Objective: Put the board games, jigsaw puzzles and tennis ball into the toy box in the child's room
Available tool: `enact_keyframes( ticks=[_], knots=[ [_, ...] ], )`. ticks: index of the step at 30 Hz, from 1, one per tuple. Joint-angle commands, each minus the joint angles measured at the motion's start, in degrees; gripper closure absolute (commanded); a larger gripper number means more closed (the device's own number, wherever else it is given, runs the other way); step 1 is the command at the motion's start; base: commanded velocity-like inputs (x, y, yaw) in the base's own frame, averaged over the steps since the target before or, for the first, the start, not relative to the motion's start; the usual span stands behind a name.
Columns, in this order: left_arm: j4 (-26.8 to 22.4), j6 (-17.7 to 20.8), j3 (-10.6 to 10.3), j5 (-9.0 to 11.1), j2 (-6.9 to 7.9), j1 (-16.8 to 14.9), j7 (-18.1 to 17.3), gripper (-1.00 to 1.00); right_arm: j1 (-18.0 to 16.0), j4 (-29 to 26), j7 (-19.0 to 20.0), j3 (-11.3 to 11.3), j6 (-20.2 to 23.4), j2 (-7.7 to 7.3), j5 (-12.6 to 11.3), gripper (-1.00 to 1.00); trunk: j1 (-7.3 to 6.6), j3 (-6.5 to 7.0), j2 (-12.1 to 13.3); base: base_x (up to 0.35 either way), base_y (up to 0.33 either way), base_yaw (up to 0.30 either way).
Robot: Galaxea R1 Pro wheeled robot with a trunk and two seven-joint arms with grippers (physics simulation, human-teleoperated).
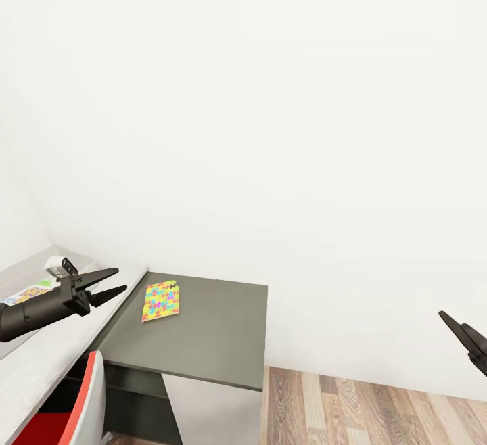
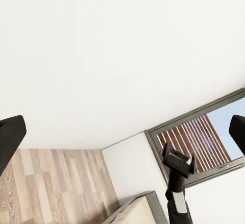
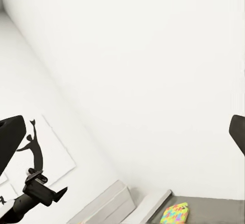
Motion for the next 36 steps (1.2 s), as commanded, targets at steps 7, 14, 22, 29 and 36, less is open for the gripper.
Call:
enact_keyframes(
  ticks=[7,14,22,29,36],
  knots=[
    [0.01,0.23,0.03,-0.21,-0.01,-0.07,-0.29,-1.0,-0.06,-0.03,-3.88,0.07,0.7,-0.01,-0.02,-1.0,0.04,-0.13,-0.13,0.003,-0.006,0.0],
    [0.02,0.09,-0.03,-0.2,-0.01,-0.07,-0.28,-1.0,-0.1,-0.1,-17.98,2.28,1.26,-0.09,-0.2,-1.0,0.04,-0.13,-0.13,0.073,-0.084,0.0],
    [0.02,0.01,-0.05,-0.21,-0.09,-0.07,-0.21,-1.0,-0.42,-0.43,-43.39,12.46,6.1,-0.81,-0.14,-1.0,0.04,-0.13,-0.13,0.094,-0.104,0.0],
    [0.03,-0.2,-0.03,-0.35,-0.37,-0.13,0.24,-1.0,-1.68,-0.62,-54.01,17.36,10.53,-1.19,-0.07,-1.0,0.04,-0.13,-0.13,0.036,-0.038,0.0],
    [0.53,-0.28,-0.96,-18.04,-1.88,-9.95,13.74,-1.0,-1.81,-0.59,-56.47,19.73,10.69,-2.1,0.02,-1.0,0.04,-0.13,-0.13,0.001,-0.001,0.0]
  ],
)
